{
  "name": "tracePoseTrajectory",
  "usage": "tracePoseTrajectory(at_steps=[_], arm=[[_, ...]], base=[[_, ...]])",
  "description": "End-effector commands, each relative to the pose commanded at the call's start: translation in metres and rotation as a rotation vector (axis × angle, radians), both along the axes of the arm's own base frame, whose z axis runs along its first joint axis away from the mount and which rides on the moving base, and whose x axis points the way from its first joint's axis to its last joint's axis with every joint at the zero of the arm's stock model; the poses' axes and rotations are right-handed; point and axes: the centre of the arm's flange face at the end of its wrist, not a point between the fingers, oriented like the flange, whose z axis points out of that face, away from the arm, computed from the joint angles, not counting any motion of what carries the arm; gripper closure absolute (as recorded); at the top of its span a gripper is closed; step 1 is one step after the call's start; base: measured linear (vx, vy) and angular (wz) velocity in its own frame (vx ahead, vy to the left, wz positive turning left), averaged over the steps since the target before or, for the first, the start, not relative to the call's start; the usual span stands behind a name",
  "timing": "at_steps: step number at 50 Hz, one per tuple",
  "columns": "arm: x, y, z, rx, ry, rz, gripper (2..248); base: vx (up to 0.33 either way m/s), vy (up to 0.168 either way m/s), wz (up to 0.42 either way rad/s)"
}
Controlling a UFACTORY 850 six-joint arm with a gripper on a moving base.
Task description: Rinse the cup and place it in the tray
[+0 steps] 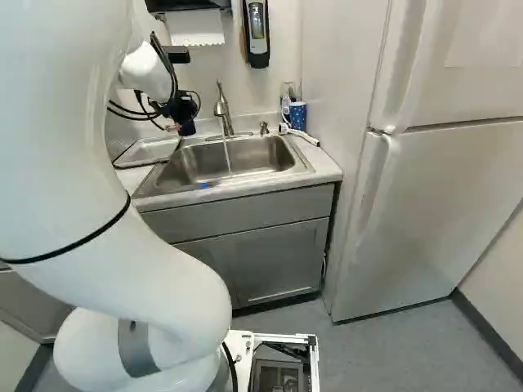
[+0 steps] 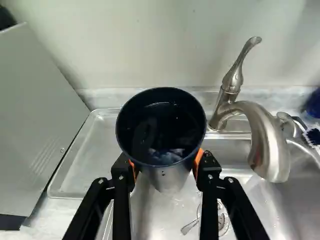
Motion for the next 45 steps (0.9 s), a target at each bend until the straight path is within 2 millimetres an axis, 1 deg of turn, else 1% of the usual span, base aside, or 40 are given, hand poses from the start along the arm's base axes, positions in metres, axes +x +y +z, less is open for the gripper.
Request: tracePoseTrajectory(at_steps=[24, 45], arm=[[0.0, 0.0, 0.0, 0.005, 0.002, -0.003, 127], [0.0, 0.0, 0.0, 0.165, 0.059, -0.096, 127]], base=[[0.0, 0.0, 0.0], [0.0, 0.0, 0.0]])
